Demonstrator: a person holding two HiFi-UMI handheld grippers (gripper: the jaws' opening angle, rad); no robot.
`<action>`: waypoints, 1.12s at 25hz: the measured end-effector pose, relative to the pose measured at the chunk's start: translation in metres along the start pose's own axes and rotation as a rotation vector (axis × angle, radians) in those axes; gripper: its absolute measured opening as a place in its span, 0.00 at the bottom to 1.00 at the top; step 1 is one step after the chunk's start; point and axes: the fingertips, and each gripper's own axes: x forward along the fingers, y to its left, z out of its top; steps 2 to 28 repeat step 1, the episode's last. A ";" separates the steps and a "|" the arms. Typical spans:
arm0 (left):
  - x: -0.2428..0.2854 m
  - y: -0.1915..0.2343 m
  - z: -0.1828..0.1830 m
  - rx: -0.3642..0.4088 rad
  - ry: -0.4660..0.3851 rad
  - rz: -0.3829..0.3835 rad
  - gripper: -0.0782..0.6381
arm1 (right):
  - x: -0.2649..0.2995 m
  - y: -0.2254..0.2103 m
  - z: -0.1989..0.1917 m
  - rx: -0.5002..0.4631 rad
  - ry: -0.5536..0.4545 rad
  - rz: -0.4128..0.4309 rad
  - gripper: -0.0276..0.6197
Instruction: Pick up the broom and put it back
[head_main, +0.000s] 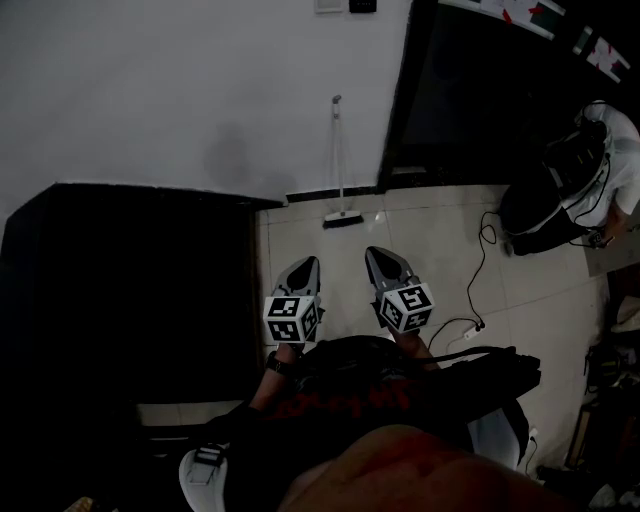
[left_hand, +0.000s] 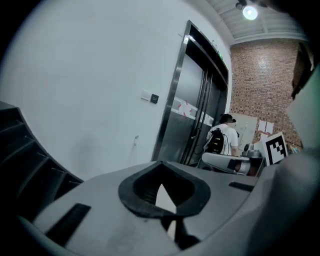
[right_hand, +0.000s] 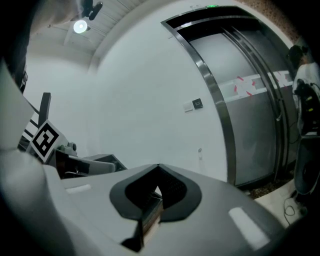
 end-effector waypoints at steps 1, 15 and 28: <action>0.000 0.000 0.000 -0.001 0.002 0.000 0.12 | 0.000 0.000 0.000 0.000 0.001 0.001 0.04; 0.000 0.000 0.000 -0.001 0.002 0.000 0.12 | 0.000 0.000 0.000 0.000 0.001 0.001 0.04; 0.000 0.000 0.000 -0.001 0.002 0.000 0.12 | 0.000 0.000 0.000 0.000 0.001 0.001 0.04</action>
